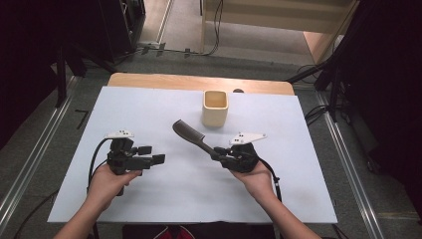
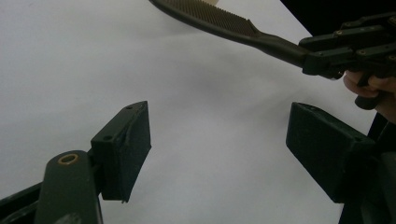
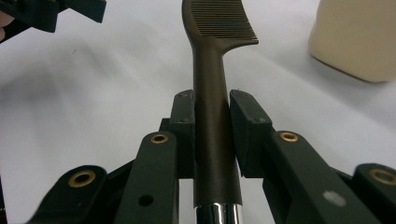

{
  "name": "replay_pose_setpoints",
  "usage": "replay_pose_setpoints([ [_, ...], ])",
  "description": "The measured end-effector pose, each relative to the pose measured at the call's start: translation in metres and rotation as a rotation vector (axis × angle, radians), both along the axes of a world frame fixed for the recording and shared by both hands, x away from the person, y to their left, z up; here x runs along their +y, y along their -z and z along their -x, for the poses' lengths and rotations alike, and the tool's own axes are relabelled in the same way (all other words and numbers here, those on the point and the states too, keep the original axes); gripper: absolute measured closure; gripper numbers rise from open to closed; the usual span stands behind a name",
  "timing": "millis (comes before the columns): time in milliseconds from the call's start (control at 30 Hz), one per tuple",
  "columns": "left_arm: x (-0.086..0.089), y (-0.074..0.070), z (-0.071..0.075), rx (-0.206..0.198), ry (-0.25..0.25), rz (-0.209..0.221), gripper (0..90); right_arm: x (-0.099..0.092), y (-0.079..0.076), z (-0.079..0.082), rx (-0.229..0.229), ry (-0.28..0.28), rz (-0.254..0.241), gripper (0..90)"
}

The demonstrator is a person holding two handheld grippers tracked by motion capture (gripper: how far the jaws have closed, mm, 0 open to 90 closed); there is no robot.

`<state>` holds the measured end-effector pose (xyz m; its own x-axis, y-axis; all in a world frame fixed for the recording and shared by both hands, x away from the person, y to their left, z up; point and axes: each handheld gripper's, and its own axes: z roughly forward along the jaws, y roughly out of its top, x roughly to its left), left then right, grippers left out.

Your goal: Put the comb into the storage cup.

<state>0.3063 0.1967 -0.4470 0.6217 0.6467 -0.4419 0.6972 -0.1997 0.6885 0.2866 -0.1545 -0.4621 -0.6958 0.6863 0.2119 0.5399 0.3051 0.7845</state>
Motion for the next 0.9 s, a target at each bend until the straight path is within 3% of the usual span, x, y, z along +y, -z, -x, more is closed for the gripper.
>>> replay_pose_setpoints([
  [233,-0.005,-0.004,-0.008,0.006,-0.026,0.012,23.2,0.013,-0.003,0.000,-0.019,0.031,-0.009,70.3],
  [500,-0.012,-0.012,-0.014,-0.014,-0.044,-0.014,23.2,0.030,-0.002,0.001,-0.056,0.067,-0.014,70.3],
  [900,-0.017,-0.018,-0.022,-0.020,-0.059,0.004,23.2,0.047,0.005,0.001,-0.114,0.134,-0.040,70.3],
])
